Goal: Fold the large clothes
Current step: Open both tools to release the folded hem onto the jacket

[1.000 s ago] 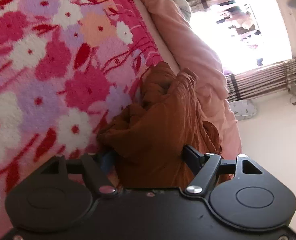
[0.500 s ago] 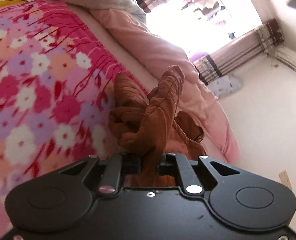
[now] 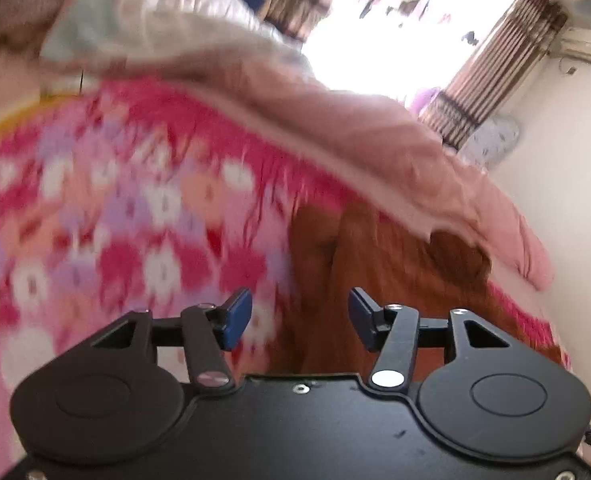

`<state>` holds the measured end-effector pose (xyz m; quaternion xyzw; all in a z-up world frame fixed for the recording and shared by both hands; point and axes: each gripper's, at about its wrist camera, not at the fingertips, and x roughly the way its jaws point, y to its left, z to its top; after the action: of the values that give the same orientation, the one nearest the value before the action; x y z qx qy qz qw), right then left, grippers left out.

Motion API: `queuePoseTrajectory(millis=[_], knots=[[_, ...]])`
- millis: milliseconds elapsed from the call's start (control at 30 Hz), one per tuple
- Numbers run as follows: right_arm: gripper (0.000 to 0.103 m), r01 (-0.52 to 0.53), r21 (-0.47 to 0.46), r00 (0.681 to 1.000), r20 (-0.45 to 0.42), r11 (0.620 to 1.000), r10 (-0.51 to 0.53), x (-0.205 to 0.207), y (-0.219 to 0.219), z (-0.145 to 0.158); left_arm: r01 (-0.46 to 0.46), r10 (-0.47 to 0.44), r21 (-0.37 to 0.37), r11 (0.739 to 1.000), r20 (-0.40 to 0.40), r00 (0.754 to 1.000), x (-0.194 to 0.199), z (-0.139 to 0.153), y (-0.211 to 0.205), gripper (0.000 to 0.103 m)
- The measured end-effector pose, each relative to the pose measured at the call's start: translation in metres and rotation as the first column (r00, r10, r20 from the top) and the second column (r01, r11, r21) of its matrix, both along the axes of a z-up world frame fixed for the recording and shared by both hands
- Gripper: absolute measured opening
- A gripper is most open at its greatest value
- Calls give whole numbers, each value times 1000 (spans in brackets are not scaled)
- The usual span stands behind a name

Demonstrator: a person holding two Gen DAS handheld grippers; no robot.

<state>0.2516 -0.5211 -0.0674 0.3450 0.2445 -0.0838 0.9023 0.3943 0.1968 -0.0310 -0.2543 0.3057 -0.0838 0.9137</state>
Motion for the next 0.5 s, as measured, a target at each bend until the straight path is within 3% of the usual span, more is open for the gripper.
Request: queuePoseTrajectory(millis=[67,167,367,433,500], knots=[[76,-26,-45,999,20,999,27,14,3,16,48,-47,-31,998,14,999,17,7,-5,57],[78,-98,-48,995,30,994,100,53,10,24,57,-57,26,998,-15,998,49,4,-29,57],[78,-124,-164,992,-46,979,117,111,32,18,78,-73,52,996,-91,993,90,-21,-62,57],[77,-144,-178,988,-73,973,133,121,38,13,61,-56,52,997,-102,993,97,-24,-69,43],[60,-170,-193,983,-96,966,154,129,43,10,76,-70,51,996,-104,992,101,-22,-74,9]])
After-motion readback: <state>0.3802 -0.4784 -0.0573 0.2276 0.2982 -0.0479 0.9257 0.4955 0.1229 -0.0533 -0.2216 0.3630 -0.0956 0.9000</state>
